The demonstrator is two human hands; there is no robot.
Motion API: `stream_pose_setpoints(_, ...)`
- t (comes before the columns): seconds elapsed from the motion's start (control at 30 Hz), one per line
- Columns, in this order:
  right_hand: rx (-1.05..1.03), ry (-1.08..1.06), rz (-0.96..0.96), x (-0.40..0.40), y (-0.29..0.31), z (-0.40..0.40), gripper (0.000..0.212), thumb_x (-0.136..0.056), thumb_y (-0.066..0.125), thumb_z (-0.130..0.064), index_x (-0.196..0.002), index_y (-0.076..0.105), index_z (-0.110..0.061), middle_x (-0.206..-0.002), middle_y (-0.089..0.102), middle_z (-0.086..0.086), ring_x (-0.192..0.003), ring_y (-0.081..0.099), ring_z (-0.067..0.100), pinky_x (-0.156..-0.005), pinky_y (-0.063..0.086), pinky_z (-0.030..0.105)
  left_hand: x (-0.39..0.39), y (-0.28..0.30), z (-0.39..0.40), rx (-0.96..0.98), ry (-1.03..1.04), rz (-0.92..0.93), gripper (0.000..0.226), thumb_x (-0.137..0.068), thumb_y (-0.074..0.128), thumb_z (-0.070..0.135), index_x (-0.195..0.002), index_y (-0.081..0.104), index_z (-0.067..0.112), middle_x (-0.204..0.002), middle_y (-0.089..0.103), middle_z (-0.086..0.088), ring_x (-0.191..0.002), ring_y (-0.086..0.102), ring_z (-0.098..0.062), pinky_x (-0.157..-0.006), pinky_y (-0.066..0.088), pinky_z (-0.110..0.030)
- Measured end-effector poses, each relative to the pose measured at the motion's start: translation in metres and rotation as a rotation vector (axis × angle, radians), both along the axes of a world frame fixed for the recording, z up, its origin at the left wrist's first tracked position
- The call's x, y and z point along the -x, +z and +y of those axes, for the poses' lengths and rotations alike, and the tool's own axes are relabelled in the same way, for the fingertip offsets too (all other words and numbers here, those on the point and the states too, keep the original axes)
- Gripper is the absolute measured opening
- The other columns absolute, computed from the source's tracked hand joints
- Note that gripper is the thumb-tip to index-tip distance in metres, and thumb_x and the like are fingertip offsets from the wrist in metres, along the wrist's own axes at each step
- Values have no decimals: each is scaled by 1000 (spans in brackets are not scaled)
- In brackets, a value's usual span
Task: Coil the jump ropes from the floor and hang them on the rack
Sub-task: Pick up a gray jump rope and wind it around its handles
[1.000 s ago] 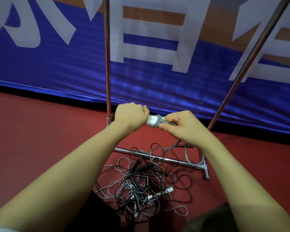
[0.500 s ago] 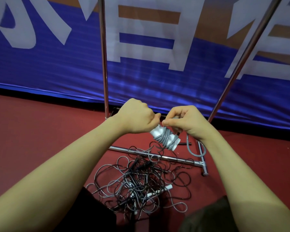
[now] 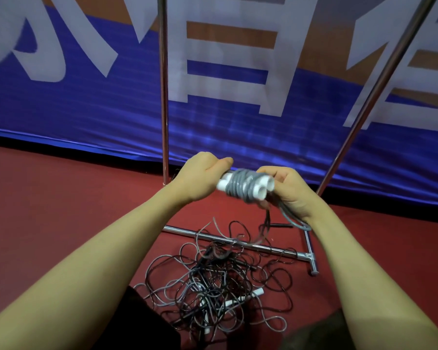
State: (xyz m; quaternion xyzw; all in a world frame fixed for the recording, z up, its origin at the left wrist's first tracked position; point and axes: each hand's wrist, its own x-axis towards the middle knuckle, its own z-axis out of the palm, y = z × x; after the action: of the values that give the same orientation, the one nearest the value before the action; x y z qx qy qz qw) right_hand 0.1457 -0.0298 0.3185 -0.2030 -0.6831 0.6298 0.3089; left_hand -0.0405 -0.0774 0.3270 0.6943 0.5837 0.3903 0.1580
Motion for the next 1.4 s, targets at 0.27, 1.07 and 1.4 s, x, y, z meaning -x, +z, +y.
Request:
stream_pose_setpoints(0.27,-37,-42,-138,8,-4,-7,23,-98,44,-11,-91,65,-4,-58,53,2,-45,44,11,-46,42,22,-8,1,20,215,413,-621,19,-95,42,5,-77,42,8,-73,48,-11,-56,42,-23,-50,30,-29)
stream_pose_setpoints(1.07,-562,-165,-508,20,8,-18,30,-90,62,-18,-61,61,-24,-50,50,-9,-49,42,5,-54,33,20,-3,-38,30,184,497,640,37,-101,28,22,-101,62,7,-103,67,-14,-98,61,-36,-65,32,-33)
stream_pose_setpoints(1.4,-322,-406,-298,-3,2,4,23,-84,69,-20,-63,66,-13,-49,52,-7,-47,43,5,-51,36,17,-18,-24,18,-129,159,786,54,-97,17,33,-59,48,12,-60,54,-10,-66,57,-34,-51,14,-32)
